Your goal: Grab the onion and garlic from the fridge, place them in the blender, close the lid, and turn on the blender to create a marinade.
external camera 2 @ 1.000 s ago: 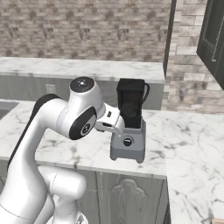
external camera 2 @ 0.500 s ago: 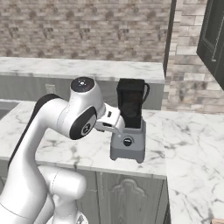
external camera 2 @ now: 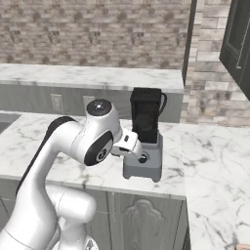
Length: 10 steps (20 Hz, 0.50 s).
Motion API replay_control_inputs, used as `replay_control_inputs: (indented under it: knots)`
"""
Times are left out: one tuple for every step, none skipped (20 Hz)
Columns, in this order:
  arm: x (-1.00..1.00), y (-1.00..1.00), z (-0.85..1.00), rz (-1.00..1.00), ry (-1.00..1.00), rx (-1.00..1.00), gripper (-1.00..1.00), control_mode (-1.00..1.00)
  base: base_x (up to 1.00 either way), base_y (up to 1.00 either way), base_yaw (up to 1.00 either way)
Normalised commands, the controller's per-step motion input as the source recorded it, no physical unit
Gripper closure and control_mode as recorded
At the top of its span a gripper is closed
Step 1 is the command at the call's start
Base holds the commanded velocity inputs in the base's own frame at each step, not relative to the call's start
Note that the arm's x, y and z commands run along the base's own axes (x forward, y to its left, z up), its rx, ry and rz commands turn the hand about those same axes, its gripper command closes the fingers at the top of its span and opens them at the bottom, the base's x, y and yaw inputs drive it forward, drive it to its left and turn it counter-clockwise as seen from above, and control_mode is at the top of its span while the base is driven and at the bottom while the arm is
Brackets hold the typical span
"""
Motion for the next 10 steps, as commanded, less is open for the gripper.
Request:
replay_control_inputs:
  knots:
    - [0.21, 0.00, -0.40, 0.00, -0.05, -0.04, 1.00, -1.00, 0.00, 0.00, 0.00]
    - [0.27, 0.00, -0.35, 0.00, -0.06, -0.04, 1.00, -1.00, 0.00, 0.00, 0.00]
    - [0.39, 0.00, -0.31, -0.02, -0.05, -0.05, 1.00, -1.00, 0.00, 0.00, 0.00]
    - [0.44, 0.00, -0.24, -0.03, -0.05, -0.04, 1.00, -1.00, 0.00, 0.00, 0.00]
    - [0.43, 0.00, -0.21, -0.03, -0.06, -0.03, 1.00, -1.00, 0.00, 0.00, 0.00]
    - [0.40, 0.00, -0.16, -0.02, -0.05, -0.02, 1.00, -1.00, 0.00, 0.00, 0.00]
    - [0.36, 0.00, -0.12, -0.01, -0.05, -0.01, 1.00, -1.00, 0.00, 0.00, 0.00]
    - [0.29, 0.00, -0.10, 0.00, -0.03, 0.00, 1.00, -1.00, 0.00, 0.00, 0.00]
    - [0.25, -0.02, -0.08, 0.00, -0.02, 0.00, 1.00, -1.00, 0.00, 0.00, 0.00]
    - [0.22, -0.05, -0.09, 0.00, -0.02, 0.00, 1.00, -1.00, 0.00, 0.00, 0.00]
